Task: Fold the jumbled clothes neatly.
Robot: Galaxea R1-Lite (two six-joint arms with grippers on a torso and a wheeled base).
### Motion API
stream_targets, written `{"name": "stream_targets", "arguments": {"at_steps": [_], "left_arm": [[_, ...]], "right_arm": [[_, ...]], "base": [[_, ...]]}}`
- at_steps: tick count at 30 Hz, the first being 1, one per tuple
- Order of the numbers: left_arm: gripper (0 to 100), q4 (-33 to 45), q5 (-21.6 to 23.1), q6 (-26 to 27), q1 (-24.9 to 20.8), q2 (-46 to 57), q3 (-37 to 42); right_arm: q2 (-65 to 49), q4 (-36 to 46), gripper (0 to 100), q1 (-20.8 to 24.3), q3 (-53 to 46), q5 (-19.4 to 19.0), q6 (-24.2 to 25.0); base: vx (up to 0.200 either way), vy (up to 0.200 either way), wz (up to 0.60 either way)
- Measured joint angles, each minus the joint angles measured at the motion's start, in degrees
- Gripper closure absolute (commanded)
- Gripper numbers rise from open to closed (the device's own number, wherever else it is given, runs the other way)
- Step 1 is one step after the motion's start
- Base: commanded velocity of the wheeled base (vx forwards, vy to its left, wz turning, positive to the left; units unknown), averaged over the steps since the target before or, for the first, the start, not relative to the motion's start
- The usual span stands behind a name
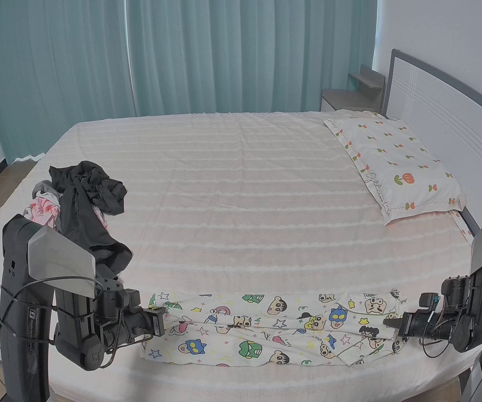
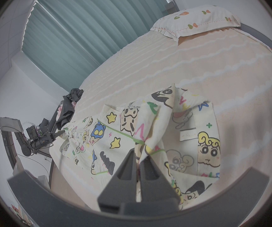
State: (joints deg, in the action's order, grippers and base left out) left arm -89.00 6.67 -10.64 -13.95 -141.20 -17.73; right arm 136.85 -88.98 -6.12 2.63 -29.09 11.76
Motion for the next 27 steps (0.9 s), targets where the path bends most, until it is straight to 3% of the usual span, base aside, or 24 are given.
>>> {"name": "stream_targets", "arguments": {"at_steps": [1,5,6,13,20,23,27], "left_arm": [[100,0.0,-0.1,-0.06,0.0,-0.22,0.09],[100,0.0,-0.27,-0.22,0.0,-0.91,0.21],[0,0.0,-0.24,-0.22,0.0,-1.08,0.21],[0,0.05,-0.22,-1.37,0.04,-1.68,0.61],[0,0.05,0.52,-8.0,0.34,1.82,1.85],[0,0.02,1.89,-11.74,1.13,5.18,3.21],[0,0.02,3.82,-15.63,2.99,8.85,4.52]], "right_arm": [[0.06,-0.02,0,-0.02,-0.21,0.02,-0.24],[0.28,-0.02,0,-0.22,-0.9,0.02,-1.37],[0.44,-0.02,0,-0.22,-1.06,0.02,-1.73],[0.99,0.0,0,-0.32,-1.51,0.13,-2.55],[-1.32,0.02,0,-0.35,-1.62,0.54,-1.97],[-3.58,0.02,0,-0.96,-1.62,0.57,-0.27],[-6.07,0.0,0,-1.84,-1.65,0.49,5.47]], "base": [[0.0,0.0,0.0],[0.0,0.0,0.0],[0.0,0.0,0.0],[0.0,0.0,0.0],[0.0,0.0,0.0],[0.0,0.0,0.0],[0.0,0.0,0.0]]}}
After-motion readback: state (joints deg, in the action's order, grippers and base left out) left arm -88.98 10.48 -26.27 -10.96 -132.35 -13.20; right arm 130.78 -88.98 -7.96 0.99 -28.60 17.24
